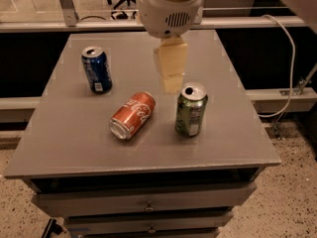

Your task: Place coke can upright

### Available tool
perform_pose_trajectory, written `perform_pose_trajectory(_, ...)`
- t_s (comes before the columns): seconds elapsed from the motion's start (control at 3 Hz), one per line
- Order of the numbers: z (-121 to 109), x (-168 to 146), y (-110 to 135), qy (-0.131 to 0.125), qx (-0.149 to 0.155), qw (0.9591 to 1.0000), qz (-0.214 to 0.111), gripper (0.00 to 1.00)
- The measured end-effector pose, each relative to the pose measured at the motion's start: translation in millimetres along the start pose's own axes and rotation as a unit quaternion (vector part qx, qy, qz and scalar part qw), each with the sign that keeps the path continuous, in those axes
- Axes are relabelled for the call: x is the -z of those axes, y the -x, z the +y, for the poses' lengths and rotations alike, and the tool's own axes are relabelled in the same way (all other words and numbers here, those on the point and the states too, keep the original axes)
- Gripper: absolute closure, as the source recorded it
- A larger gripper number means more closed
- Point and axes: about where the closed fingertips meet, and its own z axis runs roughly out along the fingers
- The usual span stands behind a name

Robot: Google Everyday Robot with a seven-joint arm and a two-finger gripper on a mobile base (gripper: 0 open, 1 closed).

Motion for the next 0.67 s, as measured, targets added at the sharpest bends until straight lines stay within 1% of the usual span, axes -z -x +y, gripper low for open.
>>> perform_pose_trajectory(0.33,-1.6,-18.6,11.5,0.014,0.017,0.9998,0.003,0.00)
perform_pose_trajectory(0.67,-9.8,-37.5,20.0,0.023,0.020,0.9995,0.010,0.00)
